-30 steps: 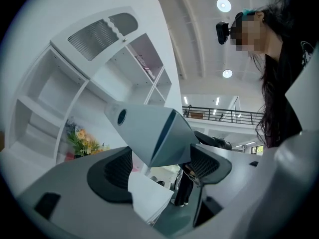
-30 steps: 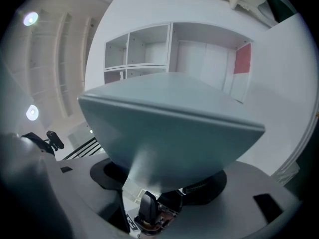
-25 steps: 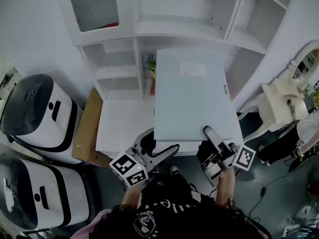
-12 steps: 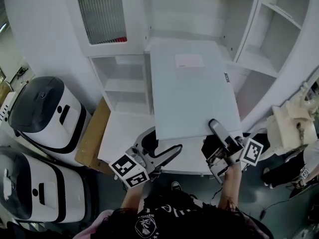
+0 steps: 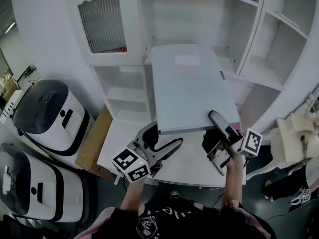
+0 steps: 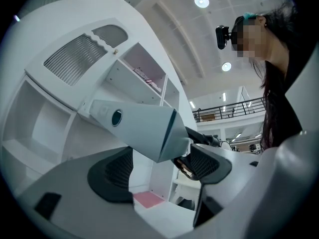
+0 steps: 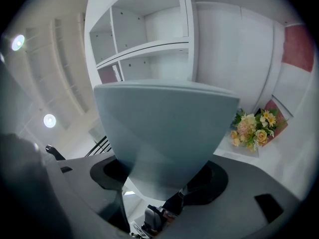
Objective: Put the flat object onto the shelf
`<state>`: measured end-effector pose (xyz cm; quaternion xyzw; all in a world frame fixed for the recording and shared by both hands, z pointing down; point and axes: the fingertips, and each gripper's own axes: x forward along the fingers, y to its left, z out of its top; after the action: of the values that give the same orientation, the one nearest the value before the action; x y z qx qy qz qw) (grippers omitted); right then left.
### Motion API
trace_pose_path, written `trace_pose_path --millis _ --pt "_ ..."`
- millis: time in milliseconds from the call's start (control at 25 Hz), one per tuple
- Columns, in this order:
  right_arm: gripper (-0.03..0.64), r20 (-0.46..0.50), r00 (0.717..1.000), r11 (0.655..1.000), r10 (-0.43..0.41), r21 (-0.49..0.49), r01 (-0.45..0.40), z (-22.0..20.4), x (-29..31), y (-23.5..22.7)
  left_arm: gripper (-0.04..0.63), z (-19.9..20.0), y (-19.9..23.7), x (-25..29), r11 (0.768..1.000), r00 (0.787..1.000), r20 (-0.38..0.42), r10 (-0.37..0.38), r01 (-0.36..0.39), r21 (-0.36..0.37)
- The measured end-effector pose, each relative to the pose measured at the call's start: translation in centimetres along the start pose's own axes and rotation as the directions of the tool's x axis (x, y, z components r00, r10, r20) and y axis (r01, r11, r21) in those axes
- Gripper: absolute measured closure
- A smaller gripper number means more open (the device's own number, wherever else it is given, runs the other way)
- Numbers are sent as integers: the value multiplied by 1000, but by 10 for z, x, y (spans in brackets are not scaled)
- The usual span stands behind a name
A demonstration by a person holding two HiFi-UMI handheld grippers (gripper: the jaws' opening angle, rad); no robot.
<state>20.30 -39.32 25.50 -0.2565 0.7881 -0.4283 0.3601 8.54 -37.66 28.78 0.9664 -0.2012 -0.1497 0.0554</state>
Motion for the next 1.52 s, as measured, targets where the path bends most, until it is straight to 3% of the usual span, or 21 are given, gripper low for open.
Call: trace_pose_path --millis 640,880,1040,1520 --pt "304 28 996 996 89 28 -89 44 32 -10 222 19 25 37 996 996 39 86 -86 4" --pt "302 56 993 995 100 2 -100 64 50 -19 225 25 58 56 983 976 123 178 -170 -74" --pt "301 81 991 994 109 -4 -109 79 58 -23 225 28 70 72 972 962 149 228 -218 -83" --pt "293 122 984 988 132 -98 -120 114 52 -25 225 34 89 114 961 945 180 273 -258 -103"
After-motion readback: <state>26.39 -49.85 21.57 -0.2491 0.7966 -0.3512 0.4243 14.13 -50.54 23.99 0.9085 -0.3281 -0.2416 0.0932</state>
